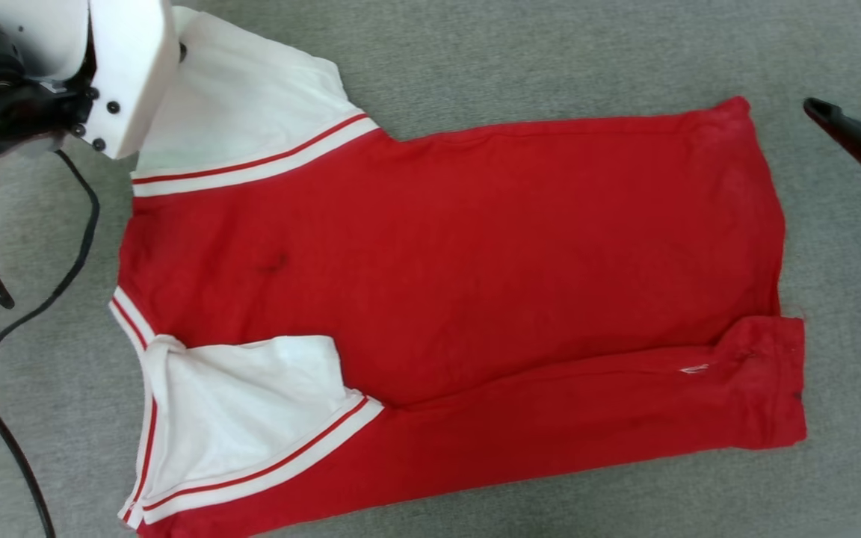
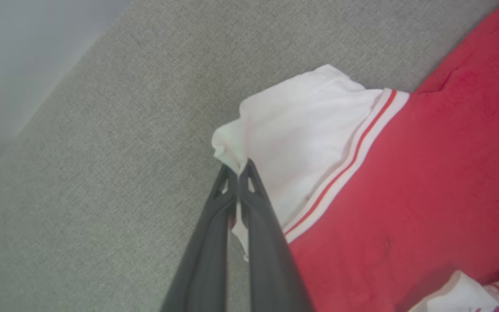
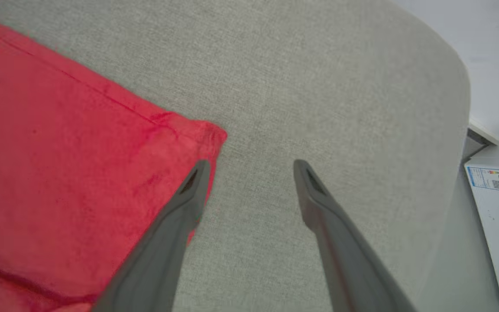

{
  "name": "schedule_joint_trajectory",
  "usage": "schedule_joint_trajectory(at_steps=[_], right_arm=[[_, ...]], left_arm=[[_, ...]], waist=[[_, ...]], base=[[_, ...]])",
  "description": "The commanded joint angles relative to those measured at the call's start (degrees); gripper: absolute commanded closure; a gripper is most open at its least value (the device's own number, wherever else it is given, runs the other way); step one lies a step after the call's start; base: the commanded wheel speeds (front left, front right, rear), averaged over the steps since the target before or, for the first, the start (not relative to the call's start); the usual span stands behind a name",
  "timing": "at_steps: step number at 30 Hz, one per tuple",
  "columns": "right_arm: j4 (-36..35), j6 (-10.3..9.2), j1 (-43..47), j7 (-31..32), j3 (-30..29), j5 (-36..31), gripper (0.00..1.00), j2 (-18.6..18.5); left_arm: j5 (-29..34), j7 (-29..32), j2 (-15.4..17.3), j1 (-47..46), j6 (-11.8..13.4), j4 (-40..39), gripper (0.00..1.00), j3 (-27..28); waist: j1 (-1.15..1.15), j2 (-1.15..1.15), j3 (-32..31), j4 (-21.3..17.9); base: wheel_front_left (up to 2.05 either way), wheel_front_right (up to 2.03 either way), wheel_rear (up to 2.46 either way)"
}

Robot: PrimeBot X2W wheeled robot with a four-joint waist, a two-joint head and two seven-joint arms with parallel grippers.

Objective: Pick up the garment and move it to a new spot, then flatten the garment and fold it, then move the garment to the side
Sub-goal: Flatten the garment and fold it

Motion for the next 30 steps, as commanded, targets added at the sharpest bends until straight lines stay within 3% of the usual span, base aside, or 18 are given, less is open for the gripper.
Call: schedule_joint_trajectory(at_steps=[1,6,13,19,20,21,30], right_arm=[[1.5,-0.04,-2.1,2.2,1.1,1.6,0.0,-0.2],[8.1,-0.04,-6.8,8.2,4.3,4.4,0.0,2.3],[17.1,-0.02,-7.1,7.9,9.1,3.9,0.0,7.5],[21.2,-0.01,-3.8,6.9,14.5,5.6,0.0,8.6],[21.7,-0.01,-3.9,6.3,14.9,5.9,0.13,8.5],[21.9,-0.01,-4.3,5.2,14.9,6.2,0.98,8.4],[20.6,-0.04,-7.3,-6.5,14.2,7.9,1.0,6.1]], left_arm=[[-0.3,-0.4,-0.4,0.5,-0.2,-0.4,1.0,-0.3],[-0.1,-1.5,-0.5,-0.6,-0.2,-2.0,1.0,-1.3],[-0.4,-2.9,-1.1,-2.0,-0.2,-3.8,1.0,-3.4],[-1.4,-4.8,-0.4,-1.9,-0.2,-3.7,1.0,-4.4],[-1.6,-5.5,-0.1,-1.5,-0.2,-3.5,1.0,-4.3],[-2.0,-6.1,0.1,-1.1,-0.2,-3.2,1.0,-4.3],[-3.9,-12.7,2.5,2.7,-0.2,-3.3,1.0,-4.7]], waist=[[0.0,0.0,0.3,0.9],[0.0,0.0,1.6,2.7],[0.0,0.0,3.5,4.6],[0.0,0.0,3.5,4.9],[0.0,0.0,3.2,4.8],[0.0,0.0,2.8,4.7],[0.0,0.0,-4.3,4.0]], base=[[0.0,0.0,0.0],[0.0,0.0,0.0],[0.0,0.0,0.0],[0.0,0.0,0.0],[0.0,0.0,0.0],[0.0,0.0,0.0],[0.0,0.0,0.0]])
